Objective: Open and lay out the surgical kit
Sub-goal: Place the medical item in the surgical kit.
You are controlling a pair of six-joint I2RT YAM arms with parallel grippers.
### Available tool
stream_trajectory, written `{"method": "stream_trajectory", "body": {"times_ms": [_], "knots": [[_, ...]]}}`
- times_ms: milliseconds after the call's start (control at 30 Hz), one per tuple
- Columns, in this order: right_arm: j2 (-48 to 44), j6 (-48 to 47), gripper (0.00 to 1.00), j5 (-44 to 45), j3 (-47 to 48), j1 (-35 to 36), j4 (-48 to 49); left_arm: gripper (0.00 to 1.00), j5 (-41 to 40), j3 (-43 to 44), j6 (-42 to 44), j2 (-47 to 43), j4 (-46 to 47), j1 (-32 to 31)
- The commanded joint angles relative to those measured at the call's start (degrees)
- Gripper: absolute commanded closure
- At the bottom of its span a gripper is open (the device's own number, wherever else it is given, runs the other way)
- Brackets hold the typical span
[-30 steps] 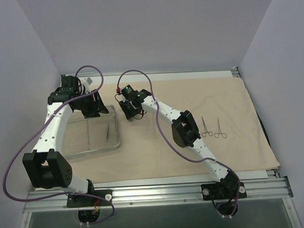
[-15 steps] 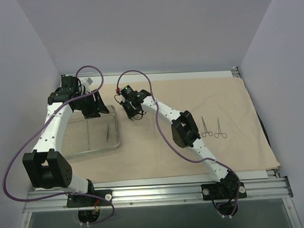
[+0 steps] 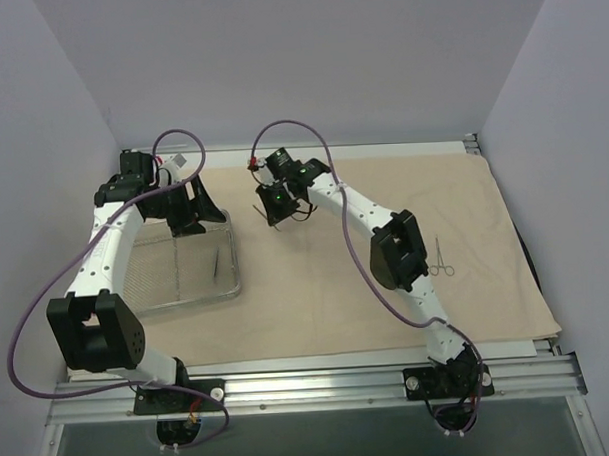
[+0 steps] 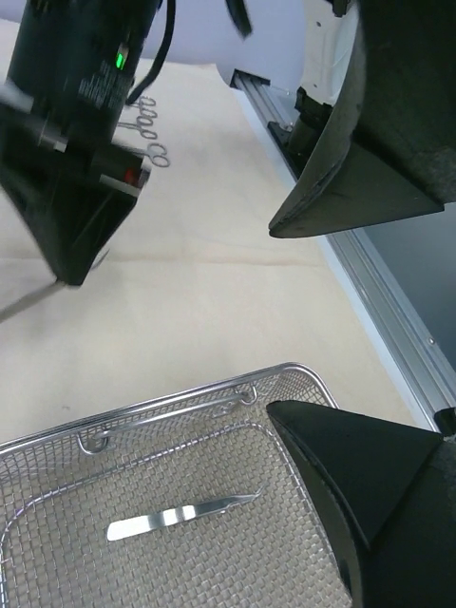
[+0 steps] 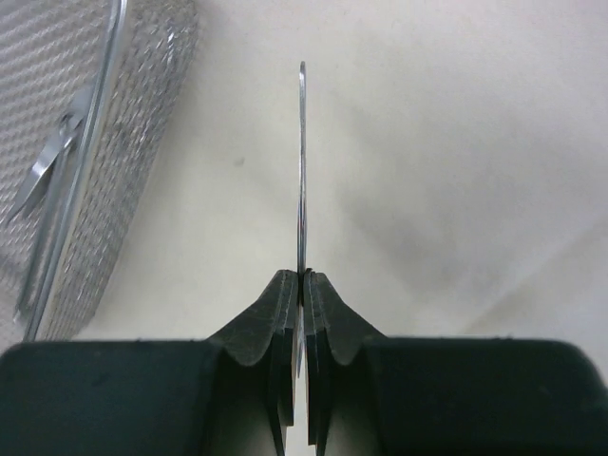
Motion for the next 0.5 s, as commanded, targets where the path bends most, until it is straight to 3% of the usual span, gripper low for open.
{"method": "stream_trajectory", "body": {"times_ms": [0,200,467], "knots": [[-11.69,-3.67,1.0,-11.97,-7.38,-2.89,0.77,0.22,7.07,1.25,-1.62,2.83,2.66,1.99],[-20.4,-9.12,1.0,-29.31,-18.55,-4.21,0.87,0.23,13.05,0.73,-3.38,5.04,5.81,1.64],[-24.53,-6.05,1.0,-52.59,-24.89,-5.35,1.3,0.28,22.01,-1.21,-1.53,2.14,13.11,-2.92]]}}
